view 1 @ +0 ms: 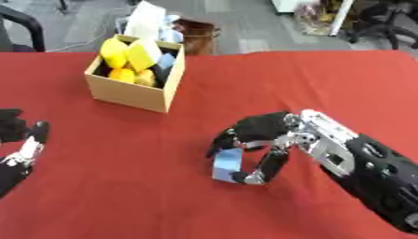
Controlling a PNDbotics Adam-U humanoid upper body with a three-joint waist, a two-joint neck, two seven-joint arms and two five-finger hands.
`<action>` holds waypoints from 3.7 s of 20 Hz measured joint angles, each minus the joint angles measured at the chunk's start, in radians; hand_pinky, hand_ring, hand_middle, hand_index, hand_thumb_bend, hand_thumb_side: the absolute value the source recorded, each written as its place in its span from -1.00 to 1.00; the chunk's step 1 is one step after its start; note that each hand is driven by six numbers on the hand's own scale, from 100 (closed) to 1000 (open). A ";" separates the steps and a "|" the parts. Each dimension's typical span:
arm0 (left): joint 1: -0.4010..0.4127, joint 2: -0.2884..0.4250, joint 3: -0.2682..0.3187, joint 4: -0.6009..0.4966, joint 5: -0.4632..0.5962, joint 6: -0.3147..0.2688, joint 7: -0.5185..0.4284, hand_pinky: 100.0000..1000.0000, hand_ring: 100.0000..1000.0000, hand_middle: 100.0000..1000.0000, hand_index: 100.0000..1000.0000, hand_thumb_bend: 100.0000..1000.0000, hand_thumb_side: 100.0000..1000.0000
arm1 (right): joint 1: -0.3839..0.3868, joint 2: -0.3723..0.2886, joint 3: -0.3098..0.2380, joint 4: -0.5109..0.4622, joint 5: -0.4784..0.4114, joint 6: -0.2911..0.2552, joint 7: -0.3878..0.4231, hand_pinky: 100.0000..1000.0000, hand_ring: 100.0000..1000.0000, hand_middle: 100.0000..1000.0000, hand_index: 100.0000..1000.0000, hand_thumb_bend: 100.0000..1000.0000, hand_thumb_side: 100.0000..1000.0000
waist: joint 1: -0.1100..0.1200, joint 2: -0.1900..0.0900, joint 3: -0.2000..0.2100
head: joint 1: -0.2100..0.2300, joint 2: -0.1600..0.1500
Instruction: Pick up objects on the table and place them in the box.
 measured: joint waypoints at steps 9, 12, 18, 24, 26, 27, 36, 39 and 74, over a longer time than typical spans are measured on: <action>0.000 0.000 0.000 0.000 0.000 0.000 0.000 0.22 0.15 0.00 0.34 -0.11 -0.30 | -0.080 -0.017 -0.060 -0.033 -0.042 0.012 -0.010 -0.35 -0.37 0.04 0.74 -1.00 -1.00 | 0.000 -0.001 0.007 | 0.001 0.000; 0.000 0.000 0.000 -0.001 0.000 -0.001 0.000 0.22 0.15 0.00 0.34 -0.11 -0.30 | -0.145 -0.030 -0.113 -0.038 -0.071 0.046 -0.036 -0.35 -0.38 0.05 0.75 -1.00 -1.00 | 0.000 -0.001 0.016 | 0.003 0.000; -0.011 0.000 -0.004 -0.007 0.000 -0.005 -0.006 0.22 0.15 0.00 0.34 -0.11 -0.31 | -0.281 0.011 -0.194 0.058 -0.061 0.117 -0.103 -0.34 -0.38 0.06 0.75 -0.99 -1.00 | 0.000 -0.001 0.062 | -0.003 -0.008; -0.033 -0.002 -0.019 -0.017 0.002 -0.007 -0.022 0.22 0.15 0.00 0.34 -0.11 -0.31 | -0.389 0.140 -0.278 0.210 0.026 0.185 -0.188 -0.27 -0.34 0.06 0.75 -1.00 -1.00 | 0.000 0.000 0.123 | -0.029 -0.032; -0.039 -0.003 -0.024 -0.024 0.005 -0.007 -0.028 0.22 0.15 0.00 0.34 -0.11 -0.32 | -0.408 0.187 -0.305 0.262 0.057 0.212 -0.217 -0.25 -0.34 0.06 0.75 -1.00 -1.00 | 0.000 0.000 0.143 | -0.039 -0.040; -0.042 -0.006 -0.025 -0.028 0.006 -0.008 -0.031 0.22 0.15 0.00 0.34 -0.11 -0.32 | -0.415 0.210 -0.317 0.288 0.073 0.224 -0.232 -0.23 -0.33 0.07 0.76 -1.00 -1.00 | 0.000 0.001 0.151 | -0.044 -0.044; -0.064 -0.020 -0.039 -0.054 0.011 -0.006 -0.053 0.22 0.15 0.00 0.34 -0.10 -0.32 | -0.432 0.349 -0.389 0.526 0.218 0.307 -0.376 0.15 -0.06 0.42 0.83 -1.00 -1.00 | 0.006 0.013 0.189 | -0.069 -0.062; -0.068 -0.020 -0.043 -0.059 0.013 -0.005 -0.056 0.22 0.15 0.00 0.34 -0.10 -0.32 | -0.432 0.370 -0.402 0.599 0.267 0.340 -0.425 0.30 0.19 0.66 0.90 -1.00 -0.78 | 0.009 0.015 0.187 | -0.069 -0.062; -0.006 -0.027 -0.013 -0.025 0.004 -0.007 -0.008 0.21 0.16 0.00 0.32 -0.09 -0.31 | -0.288 0.215 -0.455 0.353 0.484 0.208 -0.838 0.40 0.28 0.59 0.85 -1.00 -0.94 | 0.009 0.015 0.018 | 0.045 -0.018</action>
